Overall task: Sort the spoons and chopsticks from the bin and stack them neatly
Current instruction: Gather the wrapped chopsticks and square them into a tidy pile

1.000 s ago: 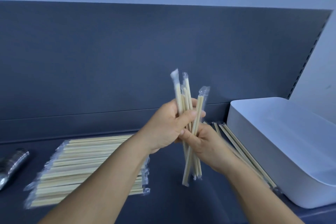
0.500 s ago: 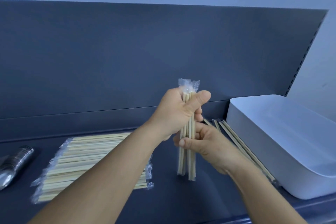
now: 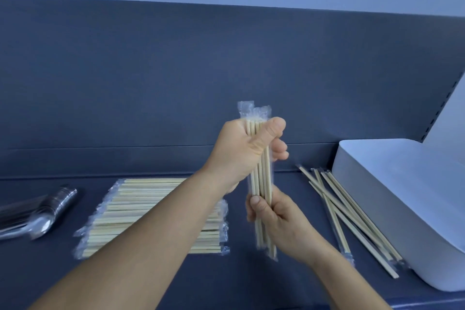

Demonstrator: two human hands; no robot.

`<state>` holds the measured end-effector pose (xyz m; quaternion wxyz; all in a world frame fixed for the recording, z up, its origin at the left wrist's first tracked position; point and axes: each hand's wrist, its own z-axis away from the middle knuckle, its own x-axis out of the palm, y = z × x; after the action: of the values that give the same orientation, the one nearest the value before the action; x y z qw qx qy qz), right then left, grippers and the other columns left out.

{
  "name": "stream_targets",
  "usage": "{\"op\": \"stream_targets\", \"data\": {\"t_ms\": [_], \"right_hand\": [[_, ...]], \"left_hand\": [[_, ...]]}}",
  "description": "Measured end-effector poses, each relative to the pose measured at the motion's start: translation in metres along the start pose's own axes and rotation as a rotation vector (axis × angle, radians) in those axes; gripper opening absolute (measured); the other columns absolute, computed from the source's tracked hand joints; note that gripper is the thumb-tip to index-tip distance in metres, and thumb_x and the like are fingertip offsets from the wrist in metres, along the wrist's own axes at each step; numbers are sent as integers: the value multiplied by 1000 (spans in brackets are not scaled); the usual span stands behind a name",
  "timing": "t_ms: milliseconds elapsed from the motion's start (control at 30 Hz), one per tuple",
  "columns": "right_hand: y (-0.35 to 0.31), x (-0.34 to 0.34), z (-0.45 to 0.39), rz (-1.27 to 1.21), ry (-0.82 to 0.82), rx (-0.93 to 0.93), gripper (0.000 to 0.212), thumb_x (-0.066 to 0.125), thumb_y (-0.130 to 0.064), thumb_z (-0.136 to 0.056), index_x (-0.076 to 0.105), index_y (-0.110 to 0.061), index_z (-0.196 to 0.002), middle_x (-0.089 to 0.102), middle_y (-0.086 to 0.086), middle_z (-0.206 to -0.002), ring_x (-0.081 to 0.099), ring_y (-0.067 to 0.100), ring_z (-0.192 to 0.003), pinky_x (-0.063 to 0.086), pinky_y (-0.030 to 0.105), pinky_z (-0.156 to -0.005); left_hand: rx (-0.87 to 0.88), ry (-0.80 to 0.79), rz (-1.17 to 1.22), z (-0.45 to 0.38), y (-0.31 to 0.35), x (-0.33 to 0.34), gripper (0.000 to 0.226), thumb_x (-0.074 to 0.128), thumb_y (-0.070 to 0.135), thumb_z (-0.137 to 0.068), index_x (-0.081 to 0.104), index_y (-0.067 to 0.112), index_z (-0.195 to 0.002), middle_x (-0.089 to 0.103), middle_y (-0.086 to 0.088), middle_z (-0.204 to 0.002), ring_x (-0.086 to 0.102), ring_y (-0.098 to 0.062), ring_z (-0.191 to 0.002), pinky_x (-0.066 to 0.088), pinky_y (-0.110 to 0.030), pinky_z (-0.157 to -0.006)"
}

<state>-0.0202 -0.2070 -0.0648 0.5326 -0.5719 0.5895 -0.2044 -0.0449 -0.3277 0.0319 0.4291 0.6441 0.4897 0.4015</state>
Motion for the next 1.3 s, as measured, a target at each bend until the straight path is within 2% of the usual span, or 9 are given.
{"op": "stream_targets", "data": {"t_ms": [67,167,267,333,467,633,767,1133,1300], "right_hand": [[-8,5,-10,66,-26,-34,26,40,-21,-100,46,-17,-75,49,-15,-65,46,0,-62,40,14,-62],[-17,14,-25,185,-136,23,23,40,-28,-99,42,-20,-78,45,-14,-64,41,4,-58,40,21,-59],[-26,29,-40,406,-270,46,20,41,-31,-98,38,-27,-79,47,-10,-66,41,6,-56,38,25,-57],[-33,43,-50,539,-338,29,17,41,-30,-98,37,-24,-83,51,-4,-70,45,14,-60,39,32,-60],[-38,80,-65,764,-409,-25,15,40,-31,-99,38,-17,-93,58,2,-86,50,22,-74,40,35,-67],[-32,99,-82,833,-345,4,11,50,-31,-93,46,-22,-89,58,-4,-86,49,19,-78,38,31,-66],[-14,96,-89,884,-221,66,23,52,-24,-91,58,-26,-113,64,-7,-112,56,18,-103,43,30,-88],[6,103,-90,917,-271,120,40,48,-13,-88,56,-27,-125,57,-6,-124,47,17,-118,33,29,-99],[3,101,-82,915,-269,131,21,46,-17,-87,57,-16,-104,63,-3,-105,53,18,-98,26,23,-78]], "left_hand": [[61,60,-189,2,11,-23,53,69,43,-78,55,6,-113,70,-10,-97,70,-20,-90,54,-34,-83],[186,182,-734,16,25,-69,88,71,47,-77,24,22,-146,43,3,-141,41,-11,-129,32,-31,-105],[548,41,-1551,40,28,-110,69,62,48,-82,40,21,-141,43,3,-143,22,-19,-142,4,-42,-115],[524,-241,-1821,56,21,-127,42,55,45,-88,56,24,-124,60,6,-122,36,-20,-135,-6,-40,-113],[268,-395,-1811,74,-11,-155,26,48,14,-93,47,25,-116,55,8,-102,52,-16,-101,32,-28,-90],[103,-271,-1636,73,-45,-195,29,47,1,-89,47,25,-105,52,7,-96,51,-19,-94,32,-27,-71],[-10,-199,-1618,64,-64,-210,31,44,-7,-85,33,21,-77,38,7,-75,43,-20,-76,23,-29,-51],[-166,-274,-1493,57,-82,-219,29,46,15,-97,52,23,-125,47,6,-112,45,-14,-105,41,-29,-70],[-163,-281,-1536,67,-80,-215,28,35,28,-101,53,21,-122,51,7,-118,45,-23,-115,39,-25,-69]]}}
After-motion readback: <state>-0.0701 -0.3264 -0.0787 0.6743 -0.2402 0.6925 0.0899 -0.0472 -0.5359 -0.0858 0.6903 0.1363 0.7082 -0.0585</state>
